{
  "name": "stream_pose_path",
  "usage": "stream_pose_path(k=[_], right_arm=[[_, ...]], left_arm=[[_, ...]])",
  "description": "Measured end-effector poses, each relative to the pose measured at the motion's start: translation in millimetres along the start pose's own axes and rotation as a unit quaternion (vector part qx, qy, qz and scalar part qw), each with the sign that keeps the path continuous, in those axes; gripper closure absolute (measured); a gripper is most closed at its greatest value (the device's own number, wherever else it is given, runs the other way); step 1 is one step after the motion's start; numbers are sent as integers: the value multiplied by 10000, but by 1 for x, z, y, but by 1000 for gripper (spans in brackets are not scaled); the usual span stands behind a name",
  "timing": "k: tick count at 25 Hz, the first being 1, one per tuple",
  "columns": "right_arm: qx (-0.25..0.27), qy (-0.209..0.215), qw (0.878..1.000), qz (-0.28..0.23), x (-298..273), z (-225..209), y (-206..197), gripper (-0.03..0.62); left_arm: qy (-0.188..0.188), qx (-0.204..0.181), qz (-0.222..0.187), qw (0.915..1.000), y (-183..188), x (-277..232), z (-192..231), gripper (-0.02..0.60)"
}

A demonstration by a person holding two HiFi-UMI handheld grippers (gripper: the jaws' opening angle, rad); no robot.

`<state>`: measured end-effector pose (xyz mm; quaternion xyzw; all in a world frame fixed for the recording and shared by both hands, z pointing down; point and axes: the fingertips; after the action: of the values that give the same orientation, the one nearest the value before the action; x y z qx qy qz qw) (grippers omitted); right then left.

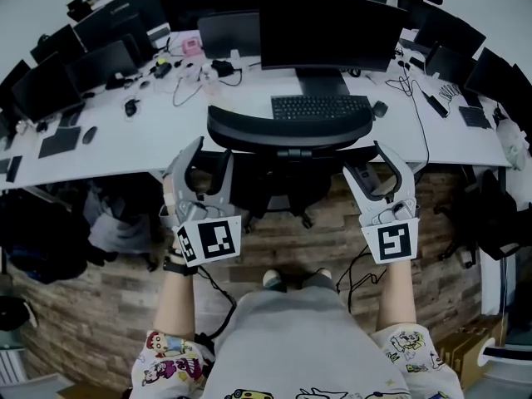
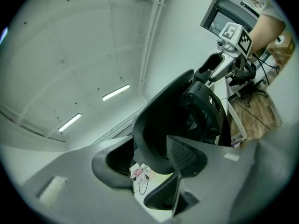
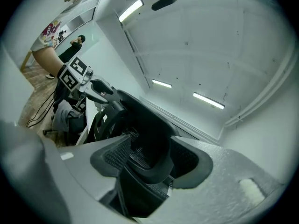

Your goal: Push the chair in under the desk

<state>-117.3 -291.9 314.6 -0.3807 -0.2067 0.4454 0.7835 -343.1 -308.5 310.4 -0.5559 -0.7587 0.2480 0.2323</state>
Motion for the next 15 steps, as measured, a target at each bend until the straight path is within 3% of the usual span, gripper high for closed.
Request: stream_pose_path(k=[5, 11, 15], right_arm=[[-1205, -208, 9893, -796, 10, 9, 13, 332], [-1711, 38, 9834, -608, 22, 39, -2, 350], [-2011, 179, 9782, -478, 28, 60, -12, 350]], left_arm=[[-78, 543, 62, 9985, -2, 18, -10, 364], [-269, 1178, 244, 9924, -12, 37, -35, 368], [-474, 1586, 574, 9845, -30, 51, -63, 373]])
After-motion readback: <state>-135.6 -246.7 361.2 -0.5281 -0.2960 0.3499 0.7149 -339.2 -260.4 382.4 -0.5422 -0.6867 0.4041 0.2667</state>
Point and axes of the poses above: the fingertips, and each gripper's own axes: x backward along the fingers, z to its left, y out of its top, and after that the axes turned 5 degrees about -x, right-handed
